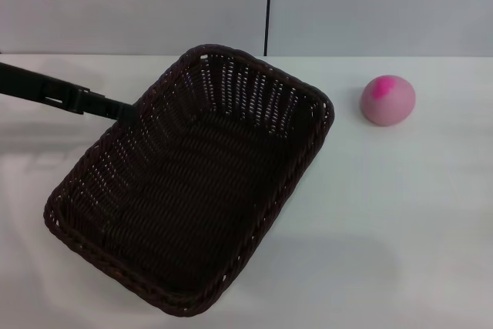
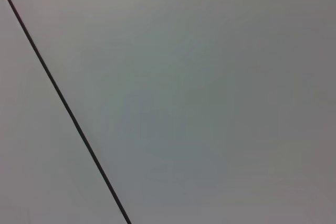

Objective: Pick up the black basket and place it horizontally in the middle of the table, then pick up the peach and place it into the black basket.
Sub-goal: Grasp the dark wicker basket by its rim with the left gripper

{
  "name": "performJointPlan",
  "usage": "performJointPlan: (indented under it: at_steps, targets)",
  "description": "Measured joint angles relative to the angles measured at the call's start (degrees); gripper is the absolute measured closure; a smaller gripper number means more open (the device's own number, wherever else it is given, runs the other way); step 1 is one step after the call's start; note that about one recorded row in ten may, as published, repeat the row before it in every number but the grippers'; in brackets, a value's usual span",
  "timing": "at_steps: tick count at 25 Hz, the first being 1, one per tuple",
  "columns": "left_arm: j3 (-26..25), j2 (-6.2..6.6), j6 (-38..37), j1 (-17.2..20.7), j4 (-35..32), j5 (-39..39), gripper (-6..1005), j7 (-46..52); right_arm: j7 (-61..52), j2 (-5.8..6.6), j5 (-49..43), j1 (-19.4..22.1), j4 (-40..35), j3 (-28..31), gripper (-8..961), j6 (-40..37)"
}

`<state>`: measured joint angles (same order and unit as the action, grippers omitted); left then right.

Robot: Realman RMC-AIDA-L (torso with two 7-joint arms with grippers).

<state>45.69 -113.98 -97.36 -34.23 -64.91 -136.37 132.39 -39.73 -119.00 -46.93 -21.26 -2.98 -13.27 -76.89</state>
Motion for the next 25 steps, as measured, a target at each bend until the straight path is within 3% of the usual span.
performJointPlan:
  at_steps: [8, 18, 25]
  targets:
    - [0.4, -1.63, 0.6, -1.3, -0.1, -4.1, 185, 0.1, 0.0, -0.01, 0.0, 0.2, 0.0, 0.0, 378, 0.1]
    - [0.9, -2.62, 1.9, -1.8, 0.6, -7.3, 184, 0.0, 0.0, -0.01, 0.0, 0.2, 0.0, 0.0, 381, 1.1]
    - [2.1, -3.19, 2.2, -2.4, 0.8, -9.8, 279, 0.1, 0.0, -0.01, 0.0, 0.2, 0.0, 0.0, 383, 1.7]
